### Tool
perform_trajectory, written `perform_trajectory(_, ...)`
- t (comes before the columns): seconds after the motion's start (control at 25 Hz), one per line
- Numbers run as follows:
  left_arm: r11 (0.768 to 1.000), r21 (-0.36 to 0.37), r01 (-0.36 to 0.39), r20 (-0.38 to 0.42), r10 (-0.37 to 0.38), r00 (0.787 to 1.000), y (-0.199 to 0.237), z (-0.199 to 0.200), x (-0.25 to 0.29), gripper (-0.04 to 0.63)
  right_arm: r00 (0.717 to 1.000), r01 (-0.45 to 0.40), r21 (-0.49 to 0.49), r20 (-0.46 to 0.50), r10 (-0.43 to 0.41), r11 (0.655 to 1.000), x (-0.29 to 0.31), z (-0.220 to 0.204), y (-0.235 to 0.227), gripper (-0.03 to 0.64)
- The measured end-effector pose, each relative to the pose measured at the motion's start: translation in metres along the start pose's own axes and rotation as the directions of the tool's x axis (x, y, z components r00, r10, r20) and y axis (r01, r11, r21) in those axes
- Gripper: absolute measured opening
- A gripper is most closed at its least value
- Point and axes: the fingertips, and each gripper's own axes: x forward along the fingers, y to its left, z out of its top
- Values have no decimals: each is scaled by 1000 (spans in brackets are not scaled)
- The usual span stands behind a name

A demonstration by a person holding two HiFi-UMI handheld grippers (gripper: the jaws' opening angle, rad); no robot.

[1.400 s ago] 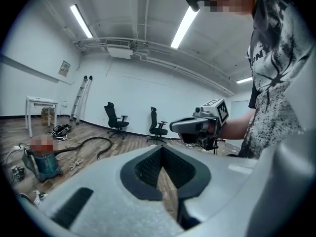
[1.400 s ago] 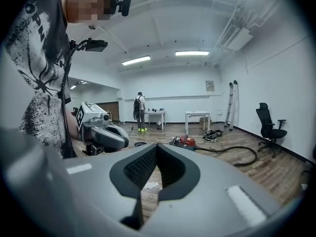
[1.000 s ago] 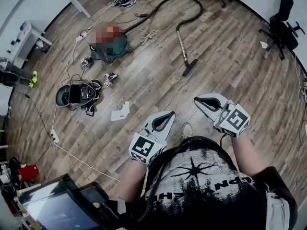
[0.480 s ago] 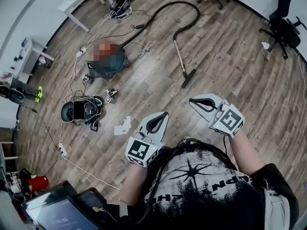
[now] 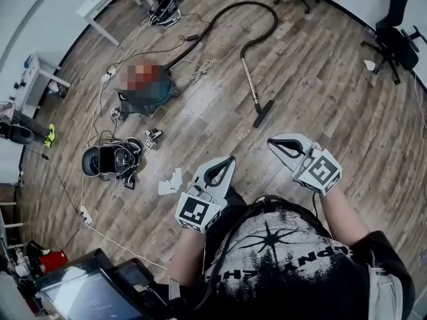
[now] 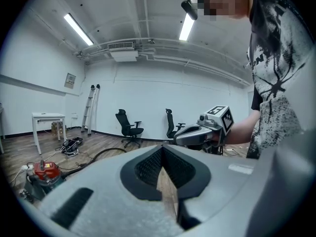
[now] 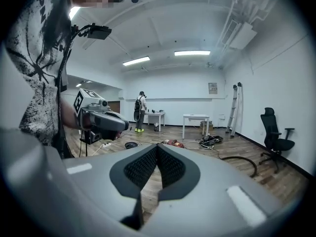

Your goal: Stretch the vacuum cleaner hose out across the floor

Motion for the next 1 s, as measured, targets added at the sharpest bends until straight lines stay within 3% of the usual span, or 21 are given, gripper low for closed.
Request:
perform_trajectory(0.24, 996, -33, 86, 4, -86, 996, 64, 0, 16, 0, 995, 101, 26, -19, -101, 995, 42, 13, -31, 6)
perform_trajectory(0.44, 986, 0, 168, 24, -168, 985, 123, 21, 20, 0, 985, 174, 67, -22, -173, 982, 95, 37, -54, 6)
perform_trajectory(0.76, 981, 33, 189, 20, -190, 982, 225, 18, -7, 0, 972, 233, 39, -22, -232, 972, 183, 62, -64, 6)
perform_trajectory(1.0, 980, 23, 196, 30, -197, 980, 264, 15, -9, 0, 966, 257, 32, -50, -255, 966, 214, 66, -79, 6)
